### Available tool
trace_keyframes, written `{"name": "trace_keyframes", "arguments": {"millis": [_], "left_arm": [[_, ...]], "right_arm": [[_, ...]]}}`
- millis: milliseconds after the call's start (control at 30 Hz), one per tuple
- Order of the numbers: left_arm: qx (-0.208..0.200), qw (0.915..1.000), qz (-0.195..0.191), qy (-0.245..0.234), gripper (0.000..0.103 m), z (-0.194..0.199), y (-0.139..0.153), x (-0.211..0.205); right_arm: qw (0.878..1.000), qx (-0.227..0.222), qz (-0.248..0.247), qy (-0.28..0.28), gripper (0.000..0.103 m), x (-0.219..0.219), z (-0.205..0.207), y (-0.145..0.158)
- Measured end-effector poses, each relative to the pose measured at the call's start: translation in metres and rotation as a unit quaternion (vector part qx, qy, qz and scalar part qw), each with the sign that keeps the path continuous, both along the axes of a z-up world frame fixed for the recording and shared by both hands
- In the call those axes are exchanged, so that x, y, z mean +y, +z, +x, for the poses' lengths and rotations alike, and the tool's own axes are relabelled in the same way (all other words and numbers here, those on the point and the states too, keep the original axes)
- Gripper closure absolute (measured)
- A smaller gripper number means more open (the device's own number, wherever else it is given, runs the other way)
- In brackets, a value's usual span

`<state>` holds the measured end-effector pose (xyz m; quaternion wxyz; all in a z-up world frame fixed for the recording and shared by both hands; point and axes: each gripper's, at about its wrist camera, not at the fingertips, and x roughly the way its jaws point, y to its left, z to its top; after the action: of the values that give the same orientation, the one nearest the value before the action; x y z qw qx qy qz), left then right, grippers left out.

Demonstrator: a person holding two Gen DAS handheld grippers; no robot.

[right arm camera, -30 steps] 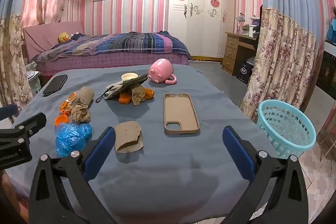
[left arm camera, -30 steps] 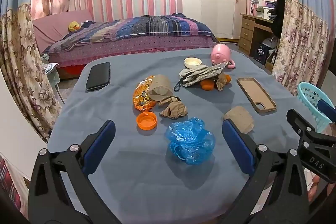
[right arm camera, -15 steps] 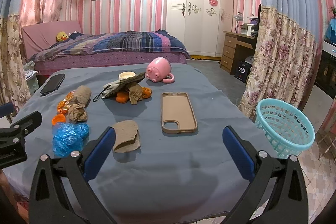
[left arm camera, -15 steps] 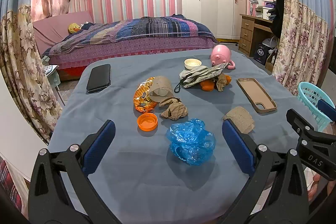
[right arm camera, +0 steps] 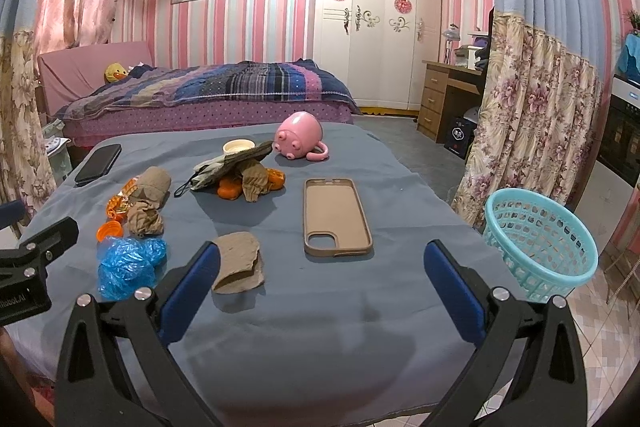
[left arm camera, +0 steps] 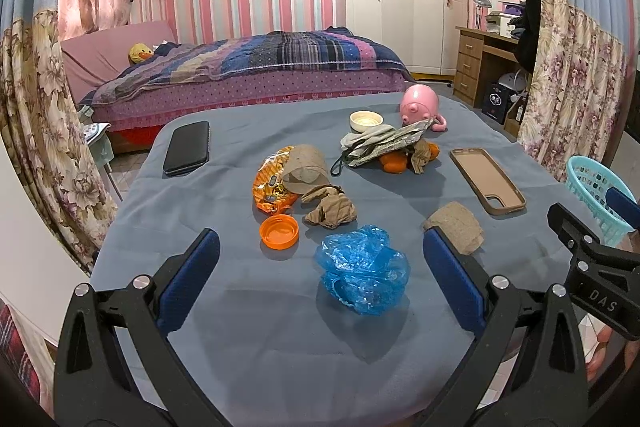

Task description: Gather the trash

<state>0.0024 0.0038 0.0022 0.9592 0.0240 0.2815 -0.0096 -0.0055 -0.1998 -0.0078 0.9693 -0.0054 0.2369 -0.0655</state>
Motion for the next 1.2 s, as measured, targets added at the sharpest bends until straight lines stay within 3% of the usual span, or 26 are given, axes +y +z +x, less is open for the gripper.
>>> {"name": "trace_keyframes", "arguments": {"millis": [1200], "left_arm": [[-0.001,1.0000,-0.002,0.001,0.005,-0.0002,-0.0028,0.0007]], "right_arm": [[1.000,0.000,-0.001,-0.003,0.004,-0.0034,0.0004,0.0011]]}}
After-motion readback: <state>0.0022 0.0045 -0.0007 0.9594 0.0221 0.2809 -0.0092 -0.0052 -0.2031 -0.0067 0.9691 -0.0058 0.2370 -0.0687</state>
